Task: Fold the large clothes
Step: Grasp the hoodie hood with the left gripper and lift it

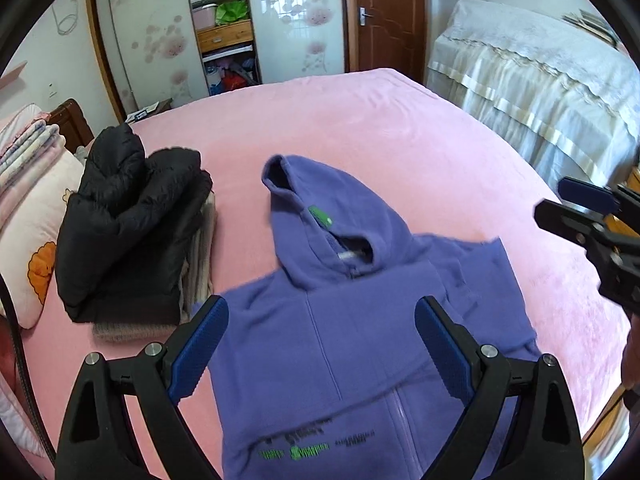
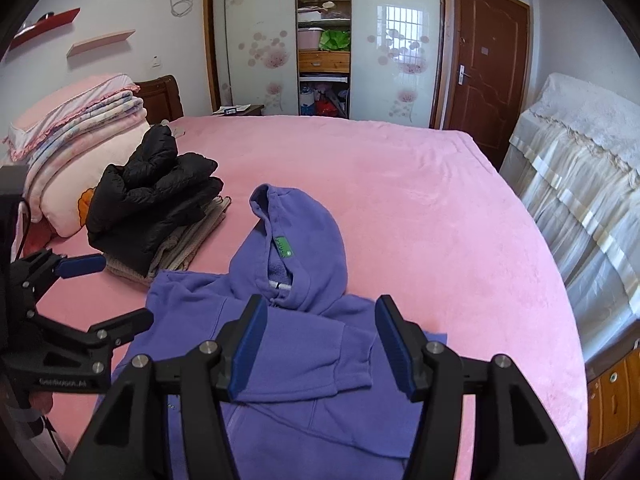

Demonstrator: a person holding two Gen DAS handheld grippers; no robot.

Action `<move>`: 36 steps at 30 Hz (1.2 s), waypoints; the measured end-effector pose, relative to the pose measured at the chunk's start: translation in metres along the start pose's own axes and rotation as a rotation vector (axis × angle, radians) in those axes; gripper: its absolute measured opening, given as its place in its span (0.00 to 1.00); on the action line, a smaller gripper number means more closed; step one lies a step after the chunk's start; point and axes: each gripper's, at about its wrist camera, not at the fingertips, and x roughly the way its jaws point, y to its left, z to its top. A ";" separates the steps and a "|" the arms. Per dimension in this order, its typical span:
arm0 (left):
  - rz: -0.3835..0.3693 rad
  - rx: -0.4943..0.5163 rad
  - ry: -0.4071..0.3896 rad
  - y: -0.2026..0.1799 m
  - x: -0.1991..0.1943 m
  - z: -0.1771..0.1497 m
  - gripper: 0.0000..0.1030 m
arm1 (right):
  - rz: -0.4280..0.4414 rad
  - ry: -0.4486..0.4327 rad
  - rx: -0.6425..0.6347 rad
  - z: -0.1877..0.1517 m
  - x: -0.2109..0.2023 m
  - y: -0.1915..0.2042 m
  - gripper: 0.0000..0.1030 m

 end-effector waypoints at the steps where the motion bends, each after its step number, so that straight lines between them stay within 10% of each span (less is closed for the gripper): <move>1: 0.009 -0.001 -0.007 0.004 0.004 0.009 0.91 | -0.001 -0.003 -0.004 0.005 0.002 0.000 0.55; 16: 0.257 0.024 -0.068 0.053 0.124 0.128 0.93 | 0.000 0.052 -0.015 0.123 0.129 -0.010 0.55; 28: 0.168 -0.088 0.054 0.082 0.295 0.133 0.92 | 0.049 0.301 0.154 0.093 0.337 -0.037 0.55; 36: 0.090 -0.160 0.179 0.092 0.377 0.108 0.55 | 0.109 0.389 0.240 0.075 0.407 -0.049 0.55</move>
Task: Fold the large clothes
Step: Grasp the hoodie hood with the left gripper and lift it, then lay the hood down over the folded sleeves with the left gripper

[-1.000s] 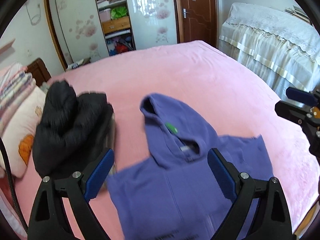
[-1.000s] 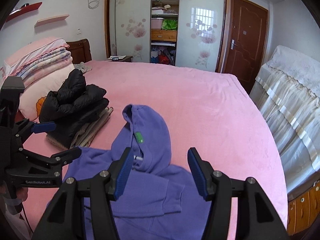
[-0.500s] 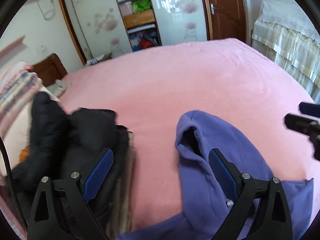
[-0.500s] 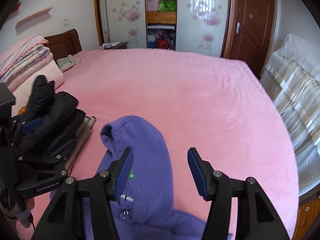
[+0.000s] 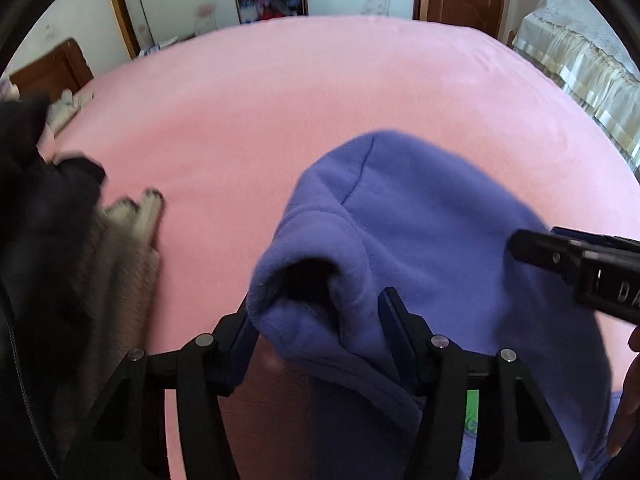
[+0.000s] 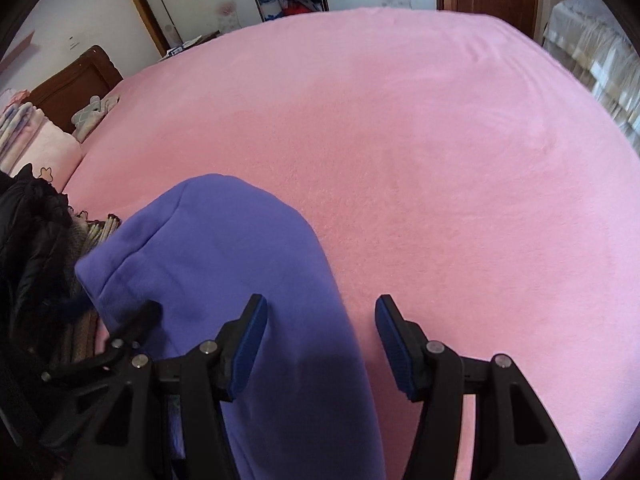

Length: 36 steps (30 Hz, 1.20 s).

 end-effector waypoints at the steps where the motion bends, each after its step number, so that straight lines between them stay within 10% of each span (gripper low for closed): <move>1: -0.010 0.000 -0.005 0.001 0.003 -0.001 0.52 | 0.014 0.014 0.004 0.000 0.006 0.000 0.55; 4: -0.039 0.006 -0.020 0.002 0.003 -0.003 0.42 | 0.038 0.065 -0.029 -0.003 0.024 0.008 0.17; 7: -0.006 0.023 -0.050 0.003 -0.010 -0.005 0.37 | -0.024 0.003 -0.135 -0.012 0.014 0.027 0.09; 13: 0.032 0.018 -0.158 0.005 -0.068 -0.021 0.32 | 0.054 -0.177 -0.278 -0.030 -0.068 0.045 0.08; 22: -0.139 -0.039 -0.299 0.030 -0.216 -0.102 0.31 | 0.153 -0.395 -0.559 -0.138 -0.227 0.056 0.08; 36: -0.339 -0.006 -0.016 0.027 -0.253 -0.309 0.39 | 0.024 -0.324 -0.656 -0.297 -0.245 0.058 0.23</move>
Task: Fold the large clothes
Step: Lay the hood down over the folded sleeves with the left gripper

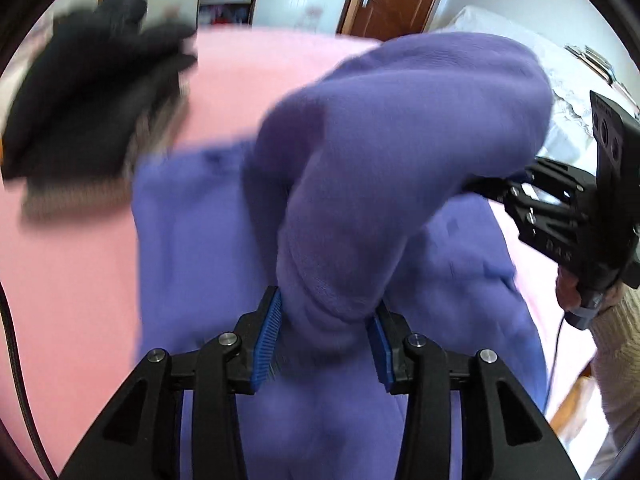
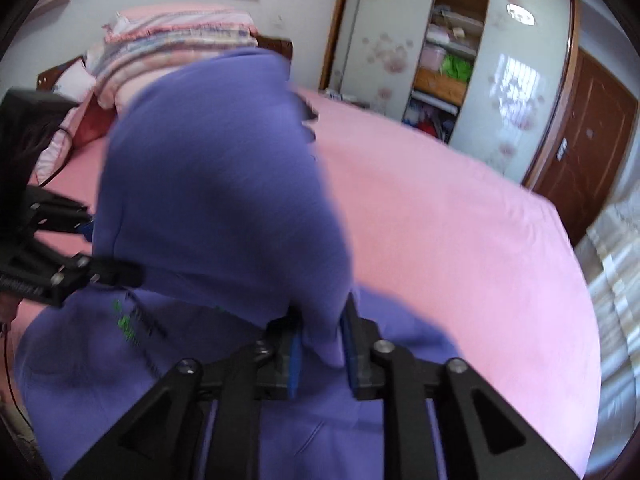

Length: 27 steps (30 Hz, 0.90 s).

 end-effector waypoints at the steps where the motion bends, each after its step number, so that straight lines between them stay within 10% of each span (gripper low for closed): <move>1: -0.005 -0.023 0.020 0.003 0.001 -0.012 0.39 | -0.001 0.021 0.003 -0.006 0.000 0.003 0.25; 8: -0.016 -0.029 0.017 -0.004 -0.032 -0.049 0.39 | 0.091 0.067 0.154 -0.042 -0.027 0.015 0.49; 17: -0.052 -0.060 -0.146 -0.002 -0.067 0.019 0.44 | 0.254 0.069 0.520 -0.063 -0.036 -0.006 0.52; 23: -0.063 -0.032 -0.128 -0.038 -0.042 0.046 0.44 | 0.424 0.044 0.814 -0.056 -0.025 -0.042 0.53; 27: -0.084 -0.007 -0.069 -0.055 -0.015 0.036 0.44 | 0.366 0.091 0.784 -0.043 -0.016 -0.038 0.56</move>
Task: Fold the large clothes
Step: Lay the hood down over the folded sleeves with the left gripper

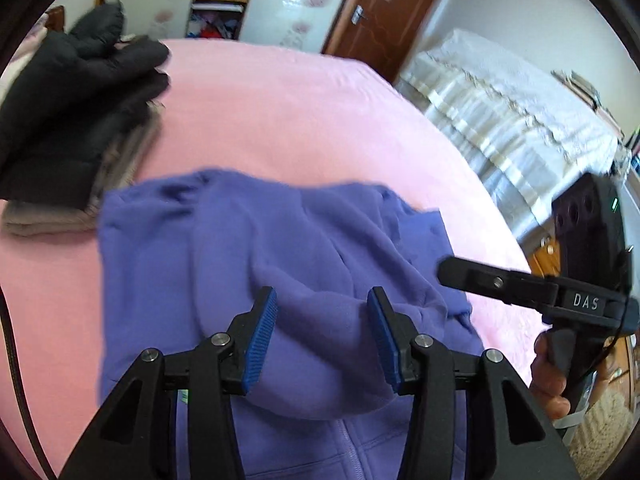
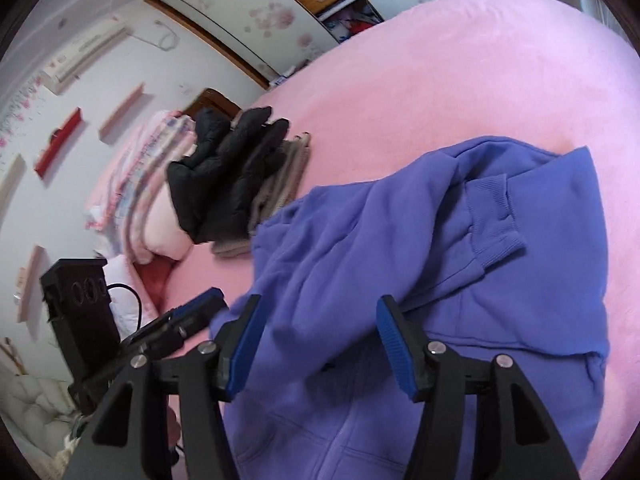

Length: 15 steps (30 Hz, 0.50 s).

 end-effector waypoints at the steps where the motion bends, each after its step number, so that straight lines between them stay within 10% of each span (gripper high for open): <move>1: 0.000 0.005 0.020 -0.003 0.007 -0.006 0.44 | -0.029 0.013 -0.027 -0.001 0.004 0.003 0.57; 9: 0.102 0.068 0.117 -0.005 0.067 -0.066 0.44 | -0.449 0.179 -0.219 -0.040 0.061 -0.021 0.56; 15: 0.128 0.098 0.092 -0.011 0.074 -0.074 0.44 | -0.414 0.126 -0.210 -0.050 0.052 -0.023 0.55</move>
